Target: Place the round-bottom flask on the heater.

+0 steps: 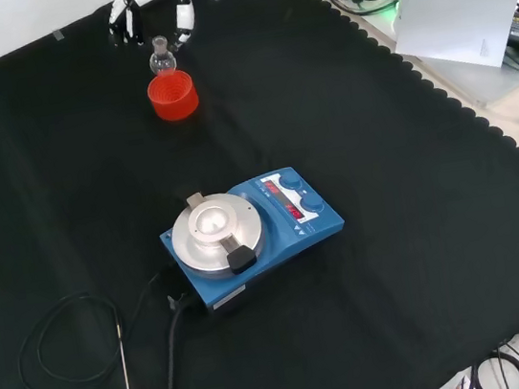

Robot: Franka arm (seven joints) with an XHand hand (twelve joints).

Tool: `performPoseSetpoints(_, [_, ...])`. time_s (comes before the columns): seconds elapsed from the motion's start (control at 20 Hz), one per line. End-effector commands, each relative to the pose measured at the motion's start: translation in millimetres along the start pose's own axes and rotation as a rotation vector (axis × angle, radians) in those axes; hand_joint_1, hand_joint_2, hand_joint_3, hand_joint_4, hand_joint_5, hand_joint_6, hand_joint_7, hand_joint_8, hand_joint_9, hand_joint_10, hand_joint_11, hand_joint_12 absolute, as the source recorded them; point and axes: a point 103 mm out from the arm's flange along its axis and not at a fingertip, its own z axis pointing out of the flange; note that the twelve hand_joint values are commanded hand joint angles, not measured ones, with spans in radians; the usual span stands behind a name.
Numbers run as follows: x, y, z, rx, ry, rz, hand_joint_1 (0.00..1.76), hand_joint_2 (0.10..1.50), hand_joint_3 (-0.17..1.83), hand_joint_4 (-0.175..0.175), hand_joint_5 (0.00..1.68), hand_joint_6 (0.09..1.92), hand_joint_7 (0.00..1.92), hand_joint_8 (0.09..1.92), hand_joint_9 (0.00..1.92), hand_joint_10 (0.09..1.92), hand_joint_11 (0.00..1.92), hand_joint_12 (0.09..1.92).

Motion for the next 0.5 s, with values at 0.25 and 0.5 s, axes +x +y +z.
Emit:
performPoseSetpoints(0.25, [49, -16, -32, -0.009, -0.041, -0.056, 1.15, 0.59, 0.91, -0.062, 1.15, 1.02, 0.35, 0.66, 0.62, 0.58, 0.43, 1.3])
performPoseSetpoints(0.5, [87, -14, -43, -0.006, -0.055, -0.104, 1.15, 0.59, 0.91, -0.061, 1.15, 1.02, 0.35, 0.66, 0.62, 0.58, 0.43, 1.3])
